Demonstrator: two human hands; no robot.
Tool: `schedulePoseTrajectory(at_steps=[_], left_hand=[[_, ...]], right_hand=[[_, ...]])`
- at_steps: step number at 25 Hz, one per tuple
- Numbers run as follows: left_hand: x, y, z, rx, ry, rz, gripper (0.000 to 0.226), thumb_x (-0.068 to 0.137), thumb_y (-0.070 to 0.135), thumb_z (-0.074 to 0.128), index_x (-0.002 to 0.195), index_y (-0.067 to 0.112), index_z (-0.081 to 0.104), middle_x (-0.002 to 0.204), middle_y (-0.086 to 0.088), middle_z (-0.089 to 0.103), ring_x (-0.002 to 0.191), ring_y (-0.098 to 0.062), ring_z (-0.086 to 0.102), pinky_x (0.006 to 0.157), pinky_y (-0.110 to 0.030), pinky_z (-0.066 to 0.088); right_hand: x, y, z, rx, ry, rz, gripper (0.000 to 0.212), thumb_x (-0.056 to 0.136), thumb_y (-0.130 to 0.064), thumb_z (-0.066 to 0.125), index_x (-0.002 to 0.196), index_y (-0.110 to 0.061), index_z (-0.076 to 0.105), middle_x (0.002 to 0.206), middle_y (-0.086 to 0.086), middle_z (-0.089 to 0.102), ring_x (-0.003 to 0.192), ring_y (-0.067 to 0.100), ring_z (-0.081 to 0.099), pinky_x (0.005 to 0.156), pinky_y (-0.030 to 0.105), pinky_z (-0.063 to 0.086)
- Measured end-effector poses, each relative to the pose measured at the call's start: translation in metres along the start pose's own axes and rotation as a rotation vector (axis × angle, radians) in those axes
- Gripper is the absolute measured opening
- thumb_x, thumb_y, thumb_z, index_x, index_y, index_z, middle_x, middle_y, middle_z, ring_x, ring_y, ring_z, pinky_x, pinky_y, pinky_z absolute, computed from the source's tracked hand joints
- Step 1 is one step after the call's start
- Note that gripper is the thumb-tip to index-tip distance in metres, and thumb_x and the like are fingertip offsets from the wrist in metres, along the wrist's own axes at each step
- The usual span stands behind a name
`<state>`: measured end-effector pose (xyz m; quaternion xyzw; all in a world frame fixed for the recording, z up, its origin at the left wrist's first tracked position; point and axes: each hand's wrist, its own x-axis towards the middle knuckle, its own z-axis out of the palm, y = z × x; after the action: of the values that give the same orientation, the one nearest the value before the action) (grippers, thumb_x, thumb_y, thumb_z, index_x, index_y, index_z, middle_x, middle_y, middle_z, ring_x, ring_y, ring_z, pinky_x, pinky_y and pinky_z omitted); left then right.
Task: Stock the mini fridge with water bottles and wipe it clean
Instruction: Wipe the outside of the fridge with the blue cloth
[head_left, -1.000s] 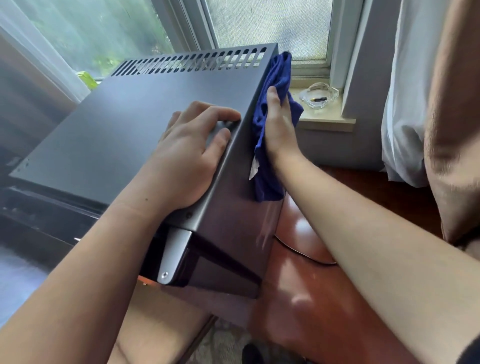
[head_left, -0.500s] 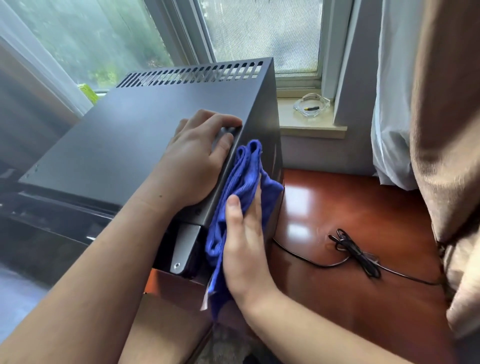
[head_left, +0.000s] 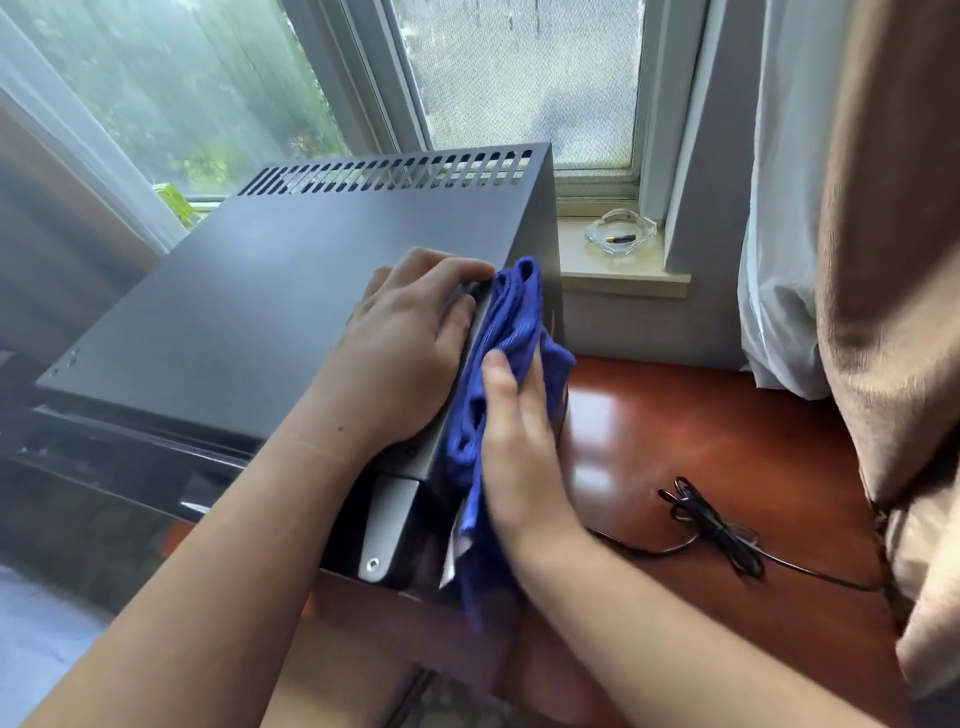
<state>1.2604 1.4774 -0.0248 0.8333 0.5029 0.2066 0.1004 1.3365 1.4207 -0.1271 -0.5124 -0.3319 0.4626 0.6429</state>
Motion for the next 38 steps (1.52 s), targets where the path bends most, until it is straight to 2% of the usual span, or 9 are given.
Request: schedulePoseTrajectory(at_steps=[4,9,16,19,23,25,28,34,38], left_hand=[[0.000,0.001,-0.001,-0.001,-0.001,0.003,0.032,0.105,0.027,0.047,0.133,0.037,0.060,0.127,0.015,0.052,0.120,-0.016,0.043,0.105,-0.026,0.030],[0.000,0.001,-0.003,0.000,-0.008,-0.005,0.031,0.105,0.029,0.047,0.132,0.040,0.059,0.126,0.019,0.051,0.119,-0.013,0.042,0.107,-0.031,0.032],[-0.001,0.001,-0.004,0.024,-0.004,-0.010,0.031,0.105,0.032,0.047,0.132,0.043,0.058,0.116,0.033,0.042,0.114,-0.001,0.037,0.097,-0.020,0.025],[0.000,0.001,-0.004,0.025,-0.007,-0.012,0.032,0.104,0.033,0.046,0.132,0.042,0.058,0.118,0.033,0.043,0.116,-0.001,0.038,0.098,-0.019,0.025],[0.000,0.002,-0.004,0.024,-0.005,-0.018,0.031,0.105,0.032,0.047,0.131,0.042,0.059,0.121,0.029,0.047,0.118,-0.005,0.040,0.098,-0.019,0.025],[0.001,0.002,-0.004,0.029,-0.003,-0.024,0.031,0.104,0.031,0.047,0.131,0.042,0.059,0.120,0.030,0.046,0.119,-0.005,0.040,0.098,-0.018,0.024],[0.001,0.003,-0.004,0.034,-0.005,-0.025,0.031,0.104,0.031,0.047,0.131,0.040,0.060,0.123,0.025,0.048,0.121,-0.006,0.040,0.098,-0.019,0.025],[0.001,0.002,-0.004,0.039,0.002,-0.012,0.031,0.105,0.030,0.048,0.131,0.038,0.061,0.122,0.023,0.048,0.125,-0.011,0.042,0.096,-0.015,0.022],[0.001,0.002,-0.003,0.049,-0.004,-0.009,0.032,0.105,0.029,0.047,0.133,0.038,0.060,0.119,0.025,0.044,0.126,-0.012,0.042,0.097,-0.016,0.023]], right_hand=[[0.090,0.007,-0.006,0.011,0.019,0.035,0.090,0.076,-0.086,0.047,0.154,-0.042,0.034,0.157,-0.012,0.044,0.147,0.010,0.039,0.124,0.044,0.026],[0.181,0.009,-0.022,0.029,0.006,0.053,0.081,0.074,-0.076,0.054,0.143,-0.034,0.054,0.134,-0.008,0.067,0.128,0.017,0.060,0.117,0.046,0.039],[0.251,0.013,-0.031,0.111,-0.057,0.114,0.079,0.070,-0.073,0.059,0.140,-0.037,0.055,0.127,-0.006,0.071,0.118,0.021,0.067,0.111,0.045,0.045],[0.262,0.036,-0.031,0.178,-0.029,0.141,0.095,0.062,-0.084,0.068,0.143,-0.036,0.054,0.130,-0.008,0.070,0.123,0.019,0.065,0.113,0.045,0.043],[0.199,0.032,-0.026,0.167,0.037,0.116,0.076,0.073,-0.074,0.057,0.138,-0.035,0.056,0.134,-0.005,0.067,0.129,0.018,0.060,0.116,0.046,0.041],[0.152,0.041,-0.027,0.147,0.054,0.139,0.081,0.073,-0.077,0.053,0.142,-0.033,0.052,0.141,-0.006,0.062,0.134,0.017,0.055,0.119,0.045,0.037],[0.081,0.058,-0.026,0.039,0.028,0.181,0.088,0.075,-0.085,0.045,0.152,-0.044,0.039,0.154,-0.017,0.047,0.145,0.008,0.040,0.124,0.043,0.026],[-0.044,0.062,-0.014,-0.035,-0.005,0.151,0.084,0.085,-0.075,0.037,0.160,-0.041,0.022,0.164,-0.028,0.021,0.151,-0.010,0.012,0.129,0.036,0.011],[-0.095,0.062,-0.009,-0.053,-0.039,0.091,0.078,0.090,-0.064,0.037,0.160,-0.040,0.014,0.165,-0.031,0.011,0.152,-0.010,0.003,0.129,0.036,0.007]])
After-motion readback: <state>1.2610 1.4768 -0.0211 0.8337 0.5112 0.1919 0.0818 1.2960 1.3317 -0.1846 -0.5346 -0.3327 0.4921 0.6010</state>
